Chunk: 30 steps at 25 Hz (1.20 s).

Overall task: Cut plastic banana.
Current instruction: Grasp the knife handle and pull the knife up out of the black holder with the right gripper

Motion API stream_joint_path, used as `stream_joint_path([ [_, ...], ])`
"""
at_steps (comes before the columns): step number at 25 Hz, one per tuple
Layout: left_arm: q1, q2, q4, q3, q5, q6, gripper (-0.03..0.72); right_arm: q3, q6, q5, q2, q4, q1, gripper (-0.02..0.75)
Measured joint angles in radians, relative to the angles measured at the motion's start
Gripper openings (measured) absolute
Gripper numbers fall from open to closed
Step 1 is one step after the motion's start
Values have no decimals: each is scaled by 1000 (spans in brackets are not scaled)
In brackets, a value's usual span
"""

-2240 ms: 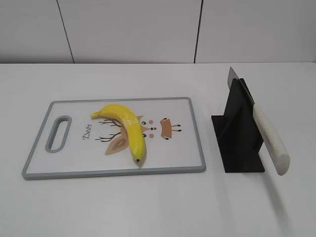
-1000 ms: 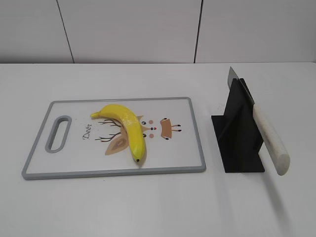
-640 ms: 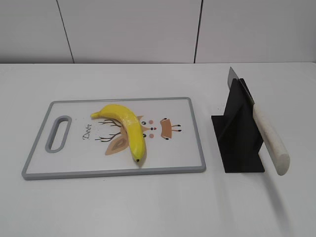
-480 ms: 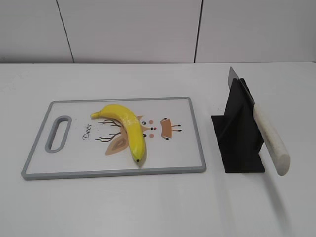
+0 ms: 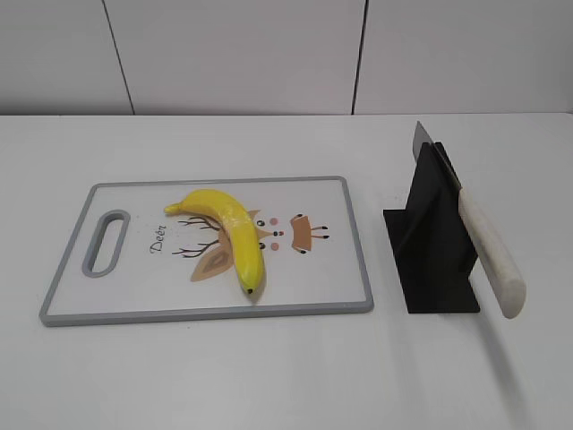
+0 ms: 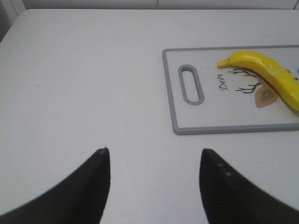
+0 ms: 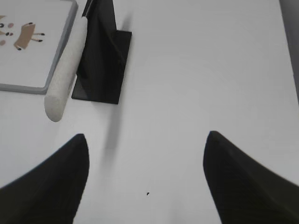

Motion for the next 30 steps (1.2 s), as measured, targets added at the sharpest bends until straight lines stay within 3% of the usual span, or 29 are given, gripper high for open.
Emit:
stream_joint_path([
  [6, 0, 0, 0, 0, 0, 0, 570, -59, 99, -4, 214, 26, 24, 530],
  [12, 0, 0, 0, 0, 0, 0, 570, -130, 141, 11, 366, 38, 168, 463],
  [17, 0, 0, 0, 0, 0, 0, 570, -220, 183, 59, 506, 41, 244, 491],
  [21, 0, 0, 0, 0, 0, 0, 570, -292, 193, 86, 642, 41, 247, 557],
  [30, 0, 0, 0, 0, 0, 0, 570, -417, 197, 120, 928, 51, 247, 571],
])
